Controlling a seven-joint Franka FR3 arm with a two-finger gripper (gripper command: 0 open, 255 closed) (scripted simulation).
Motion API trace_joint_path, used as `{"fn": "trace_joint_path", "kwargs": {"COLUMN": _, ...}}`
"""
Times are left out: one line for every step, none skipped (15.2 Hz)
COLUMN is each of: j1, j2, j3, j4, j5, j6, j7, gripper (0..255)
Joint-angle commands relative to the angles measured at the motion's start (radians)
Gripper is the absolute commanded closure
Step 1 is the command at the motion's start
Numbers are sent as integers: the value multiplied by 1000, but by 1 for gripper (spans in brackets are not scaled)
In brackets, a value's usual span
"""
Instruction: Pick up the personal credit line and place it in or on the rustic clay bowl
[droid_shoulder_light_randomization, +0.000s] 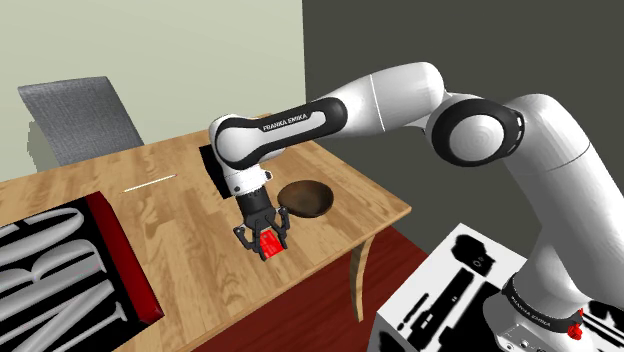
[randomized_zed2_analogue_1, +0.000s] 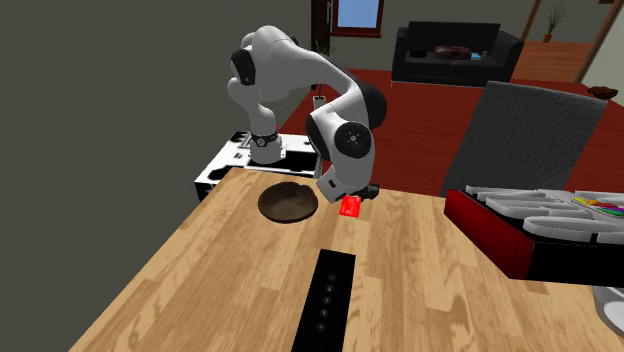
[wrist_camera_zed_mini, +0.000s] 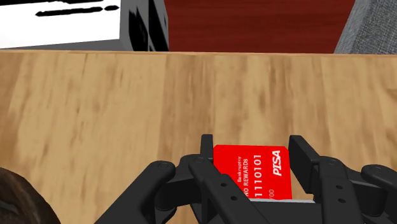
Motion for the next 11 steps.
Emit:
{"fn": "trace_joint_path", "kwargs": {"j1": 3, "j2": -2, "j3": 2, "j4": -20, "j5": 3, "j6": 24, "j7": 2, "gripper": 255}}
{"fn": "trace_joint_path", "kwargs": {"j1": 3, "j2": -6, "j3": 3, "j4": -14, "j5": 4, "j6": 14, "j7": 5, "gripper": 255}}
{"fn": "trace_joint_path", "kwargs": {"j1": 3, "j2": -10, "j3": 4, "j4": -7, "j5": 5, "j6": 4, "j7": 7, "gripper": 255}}
{"fn": "trace_joint_path", "kwargs": {"j1": 2, "j2": -14, "j3": 4, "j4": 0, "j5": 6, "j6": -6, "j7": 10, "gripper": 255}}
{"fn": "trace_joint_path", "kwargs": {"j1": 2, "j2": -18, "j3": 5, "j4": 7, "j5": 7, "j6": -17, "j7": 13, "gripper": 255}}
{"fn": "trace_joint_path", "kwargs": {"j1": 2, "j2": -21, "j3": 6, "j4": 15, "j5": 8, "j6": -27, "j7": 16, "gripper": 255}}
{"fn": "trace_joint_path", "kwargs": {"j1": 2, "j2": -24, "j3": 7, "j4": 23, "j5": 9, "j6": -38, "j7": 19, "gripper": 255}}
{"fn": "trace_joint_path", "kwargs": {"j1": 2, "j2": -27, "j3": 8, "j4": 31, "j5": 10, "j6": -49, "j7": 22, "gripper": 255}}
{"fn": "trace_joint_path", "kwargs": {"j1": 3, "j2": -30, "j3": 9, "j4": 40, "j5": 11, "j6": -60, "j7": 25, "gripper": 255}}
{"fn": "trace_joint_path", "kwargs": {"j1": 3, "j2": -32, "j3": 10, "j4": 49, "j5": 12, "j6": -71, "j7": 28, "gripper": 255}}
{"fn": "trace_joint_path", "kwargs": {"j1": 3, "j2": -34, "j3": 11, "j4": 59, "j5": 12, "j6": -82, "j7": 31, "gripper": 255}}
